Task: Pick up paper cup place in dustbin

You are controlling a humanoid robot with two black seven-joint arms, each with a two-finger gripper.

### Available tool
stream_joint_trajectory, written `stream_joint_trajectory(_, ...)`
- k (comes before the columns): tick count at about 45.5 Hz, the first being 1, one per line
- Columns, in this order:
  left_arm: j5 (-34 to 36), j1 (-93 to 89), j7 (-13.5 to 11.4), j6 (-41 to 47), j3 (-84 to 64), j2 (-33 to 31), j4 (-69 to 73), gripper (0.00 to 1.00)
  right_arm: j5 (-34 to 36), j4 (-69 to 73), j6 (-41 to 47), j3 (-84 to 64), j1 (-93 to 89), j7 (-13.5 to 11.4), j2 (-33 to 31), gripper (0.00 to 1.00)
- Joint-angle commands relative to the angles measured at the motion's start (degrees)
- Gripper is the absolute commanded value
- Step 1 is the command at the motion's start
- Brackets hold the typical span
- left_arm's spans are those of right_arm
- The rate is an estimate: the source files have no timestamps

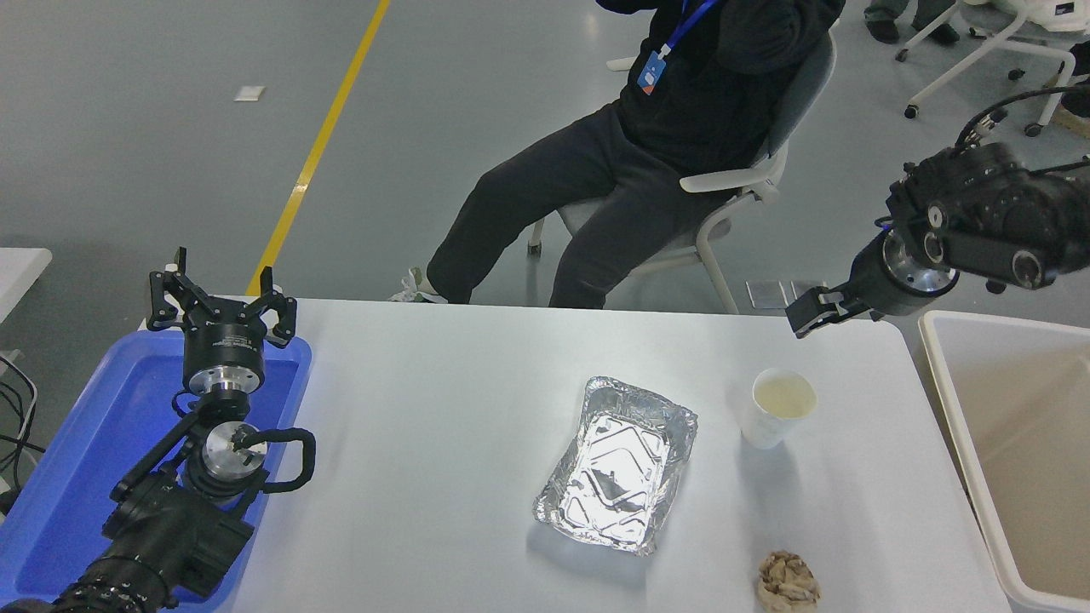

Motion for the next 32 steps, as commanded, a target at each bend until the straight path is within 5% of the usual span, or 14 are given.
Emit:
stream_joint_trajectory(1, 0.0, 0.0, 0.0, 0.0, 0.0, 0.0, 0.0, 0.99, -2.1, -2.9, -2.9, 2.4, -6.2, -0.1, 0.1, 1.00)
stream_joint_trajectory(32, 0.0, 0.0, 0.0, 0.0, 0.0, 0.0, 0.0, 0.99, -2.2, -8.2, -9.0, 4.9, -15.9, -0.4, 1.5, 1.00)
